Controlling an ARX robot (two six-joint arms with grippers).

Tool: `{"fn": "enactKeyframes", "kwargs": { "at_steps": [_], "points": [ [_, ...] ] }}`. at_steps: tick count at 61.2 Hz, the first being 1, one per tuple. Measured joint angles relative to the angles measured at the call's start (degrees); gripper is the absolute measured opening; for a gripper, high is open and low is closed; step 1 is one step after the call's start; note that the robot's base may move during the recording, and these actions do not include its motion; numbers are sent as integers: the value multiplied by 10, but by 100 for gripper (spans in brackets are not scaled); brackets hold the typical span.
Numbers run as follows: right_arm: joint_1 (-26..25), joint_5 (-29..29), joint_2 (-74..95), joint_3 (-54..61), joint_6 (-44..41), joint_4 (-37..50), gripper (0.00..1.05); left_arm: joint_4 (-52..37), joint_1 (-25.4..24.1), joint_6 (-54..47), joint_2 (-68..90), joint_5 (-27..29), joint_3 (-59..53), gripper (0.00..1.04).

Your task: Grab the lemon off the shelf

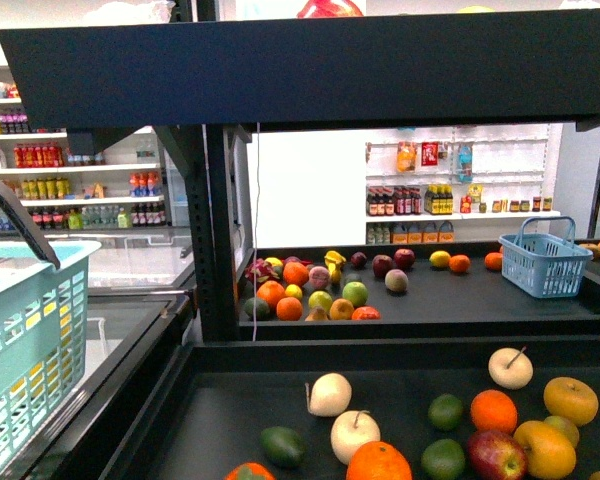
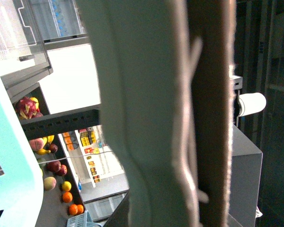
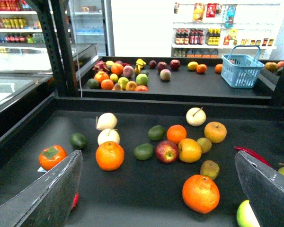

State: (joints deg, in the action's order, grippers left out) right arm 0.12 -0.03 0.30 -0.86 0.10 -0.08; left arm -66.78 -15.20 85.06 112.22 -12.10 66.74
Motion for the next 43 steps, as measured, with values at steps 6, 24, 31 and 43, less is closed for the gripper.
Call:
{"fn": "enactKeyframes", "kwargs": {
  "at_steps": [6, 24, 31, 43],
  "points": [
    [0, 0, 0, 0, 0, 0, 97, -13, -7, 2, 5, -10, -4, 6],
    [0, 0, 0, 0, 0, 0, 97, -63, -16, 12, 35, -30, -22, 6],
    [0, 0, 0, 0, 0, 0, 97, -85, -16, 21, 45, -30, -32, 6],
    [0, 0, 0, 0, 0, 0, 97, -121, -16, 25, 51, -30, -56, 6]
  ]
}}
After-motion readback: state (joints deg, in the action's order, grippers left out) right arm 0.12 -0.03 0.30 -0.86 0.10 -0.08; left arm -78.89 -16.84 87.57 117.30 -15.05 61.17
